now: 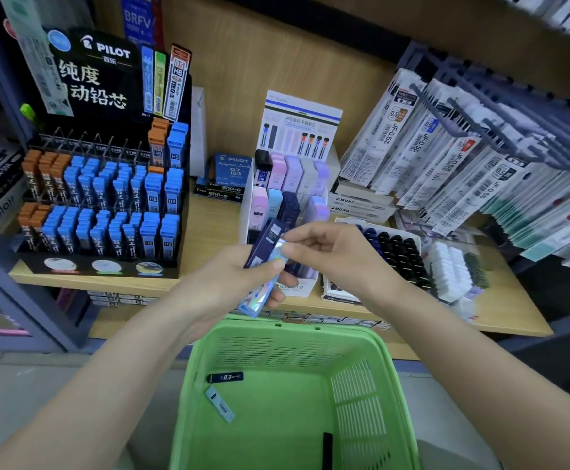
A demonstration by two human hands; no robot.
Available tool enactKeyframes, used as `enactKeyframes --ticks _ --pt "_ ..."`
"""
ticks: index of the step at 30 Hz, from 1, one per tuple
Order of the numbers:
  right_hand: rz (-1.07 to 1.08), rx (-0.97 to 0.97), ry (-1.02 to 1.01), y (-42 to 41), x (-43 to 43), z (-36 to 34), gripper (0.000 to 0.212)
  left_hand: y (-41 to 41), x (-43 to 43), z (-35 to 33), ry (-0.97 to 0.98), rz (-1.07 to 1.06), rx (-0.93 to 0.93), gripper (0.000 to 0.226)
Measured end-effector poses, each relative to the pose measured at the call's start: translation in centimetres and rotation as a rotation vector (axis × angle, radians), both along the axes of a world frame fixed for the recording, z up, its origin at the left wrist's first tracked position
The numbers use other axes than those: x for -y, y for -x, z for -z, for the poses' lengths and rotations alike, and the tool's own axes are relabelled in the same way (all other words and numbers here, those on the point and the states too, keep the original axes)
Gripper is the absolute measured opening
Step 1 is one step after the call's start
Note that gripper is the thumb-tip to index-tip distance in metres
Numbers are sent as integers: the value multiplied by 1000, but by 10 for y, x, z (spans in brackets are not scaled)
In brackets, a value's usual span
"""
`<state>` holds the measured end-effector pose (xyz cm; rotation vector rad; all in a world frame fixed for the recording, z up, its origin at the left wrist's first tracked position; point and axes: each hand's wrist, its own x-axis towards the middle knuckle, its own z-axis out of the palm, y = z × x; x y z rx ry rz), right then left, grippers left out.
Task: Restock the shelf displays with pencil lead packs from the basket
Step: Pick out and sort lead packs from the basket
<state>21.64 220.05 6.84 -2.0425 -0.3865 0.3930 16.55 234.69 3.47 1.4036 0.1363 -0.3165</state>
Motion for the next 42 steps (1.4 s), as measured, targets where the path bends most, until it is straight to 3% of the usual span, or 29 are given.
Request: enactKeyframes --ticks 3,7,13,15,16,20,23,25,29,33,36,40,42 --pt "73 -105 -92 1 9 -3 6 0 1 0 43 31 -38 20" --pt "140 -104 -200 2 27 -8 10 0 7 -1 34 -28 -51 19" --pt "-8 -53 125 19 59 -4 16 -9 25 5 -49 -151 34 18" --pt "-2 -74 139 26 64 3 10 -11 36 9 -58 -151 48 20" --pt "11 -120 103 29 65 5 3 -12 41 11 -63 -144 52 21" --pt "91 -424 -51 36 74 11 37 -16 65 13 -119 -67 89 23" --pt "102 -520 -24 40 90 11 29 -16 84 14 -245 30 183 25" --pt "106 -494 14 42 103 14 17 -14 97 17 -311 88 244 24" --pt "132 -467 70 47 133 22 18 -13 121 24 -318 106 315 22" --pt "284 -423 -35 50 169 23 35 -14 129 41 -463 189 319 20" --pt "440 -242 -64 41 203 24 34 -16 134 49 -502 210 271 20" --pt "663 14 -2 17 251 39 4 -23 152 53 -506 217 268 11" --pt "740 134 62 4 269 47 17 -28 165 53 -527 188 293 13"
